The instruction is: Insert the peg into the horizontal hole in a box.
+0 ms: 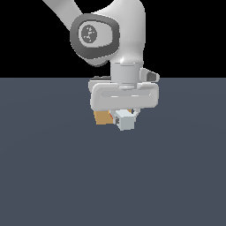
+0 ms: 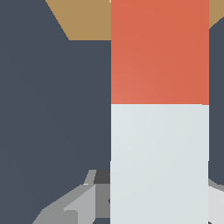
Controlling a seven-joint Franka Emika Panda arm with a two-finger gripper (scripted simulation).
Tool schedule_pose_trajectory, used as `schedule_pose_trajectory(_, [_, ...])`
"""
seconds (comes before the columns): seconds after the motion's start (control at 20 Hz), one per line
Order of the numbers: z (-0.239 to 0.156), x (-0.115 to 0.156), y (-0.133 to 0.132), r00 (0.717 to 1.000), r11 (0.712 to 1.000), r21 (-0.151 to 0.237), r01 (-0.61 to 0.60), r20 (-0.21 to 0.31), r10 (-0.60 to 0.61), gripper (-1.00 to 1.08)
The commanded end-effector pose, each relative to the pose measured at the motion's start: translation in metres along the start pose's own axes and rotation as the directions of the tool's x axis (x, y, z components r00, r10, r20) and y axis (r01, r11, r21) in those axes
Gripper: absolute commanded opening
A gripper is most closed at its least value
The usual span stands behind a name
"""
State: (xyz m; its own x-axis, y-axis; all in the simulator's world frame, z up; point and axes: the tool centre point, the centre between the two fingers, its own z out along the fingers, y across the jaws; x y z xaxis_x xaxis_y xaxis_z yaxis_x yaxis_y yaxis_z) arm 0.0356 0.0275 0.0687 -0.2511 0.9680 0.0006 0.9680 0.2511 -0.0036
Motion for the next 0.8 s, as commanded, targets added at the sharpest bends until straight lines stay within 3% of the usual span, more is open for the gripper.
schedule_pose_trajectory(0.0, [-0.001,0.008,0.001,1.000,1.000,-0.003,0.001,0.000,-0.001,-1.00])
schedule_pose_trajectory(0.45, [-0.003,0.067,0.000,1.000,1.000,-0.005,0.002,0.000,-0.002,-1.00])
schedule_pose_trajectory(0.75, [-0.003,0.082,0.001,1.000,1.000,-0.005,0.002,0.000,-0.002,-1.00])
